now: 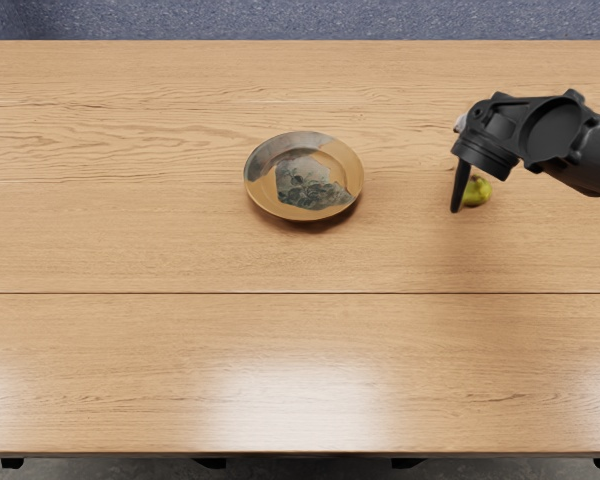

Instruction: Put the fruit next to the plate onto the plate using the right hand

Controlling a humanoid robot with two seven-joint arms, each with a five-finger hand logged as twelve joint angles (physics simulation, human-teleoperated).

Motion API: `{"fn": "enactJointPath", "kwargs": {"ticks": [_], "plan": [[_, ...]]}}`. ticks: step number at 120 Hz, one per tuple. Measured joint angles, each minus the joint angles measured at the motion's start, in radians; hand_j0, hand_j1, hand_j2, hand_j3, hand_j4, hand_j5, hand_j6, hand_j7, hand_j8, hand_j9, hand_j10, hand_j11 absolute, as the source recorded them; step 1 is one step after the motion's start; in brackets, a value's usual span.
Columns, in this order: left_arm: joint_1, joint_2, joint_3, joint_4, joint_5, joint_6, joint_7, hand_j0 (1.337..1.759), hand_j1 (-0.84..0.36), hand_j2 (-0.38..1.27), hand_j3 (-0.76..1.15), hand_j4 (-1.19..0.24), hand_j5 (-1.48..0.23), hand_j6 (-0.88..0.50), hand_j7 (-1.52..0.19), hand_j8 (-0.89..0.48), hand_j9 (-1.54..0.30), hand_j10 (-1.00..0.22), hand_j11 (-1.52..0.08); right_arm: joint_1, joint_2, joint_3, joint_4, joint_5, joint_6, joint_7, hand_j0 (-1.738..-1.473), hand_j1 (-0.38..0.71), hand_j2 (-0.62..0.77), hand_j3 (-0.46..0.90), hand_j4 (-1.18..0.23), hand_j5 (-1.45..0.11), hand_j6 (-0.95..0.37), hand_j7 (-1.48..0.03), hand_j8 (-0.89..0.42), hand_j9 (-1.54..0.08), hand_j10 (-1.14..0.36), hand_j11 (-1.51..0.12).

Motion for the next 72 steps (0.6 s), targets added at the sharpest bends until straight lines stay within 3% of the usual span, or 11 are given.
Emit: {"fn": "enactJointPath", "kwargs": {"ticks": [22, 72], "plan": [[0.0, 0.0, 0.0, 0.0, 0.0, 0.0, 0.0, 1.658, 0.35, 0.0, 0.0, 0.0, 0.0, 0.0, 0.0, 0.0, 0.0, 0.0, 0.0, -0.068, 0.023, 0.009, -0.074, -0.041, 0.001, 0.0, -1.658, -0.27, -0.01, 0.0, -0.07, -0.09, -0.07, -0.09, -0.07, -0.09, -0.07, -0.09], [0.0, 0.0, 0.0, 0.0, 0.0, 0.0, 0.0, 1.658, 0.35, 0.0, 0.0, 0.0, 0.0, 0.0, 0.0, 0.0, 0.0, 0.0, 0.0, -0.102, 0.014, 0.017, -0.095, -0.073, -0.003, 0.0, -1.658, -0.17, -0.03, 0.0, -0.15, -0.19, -0.15, -0.19, -0.15, -0.19, -0.15, -0.19]]}}
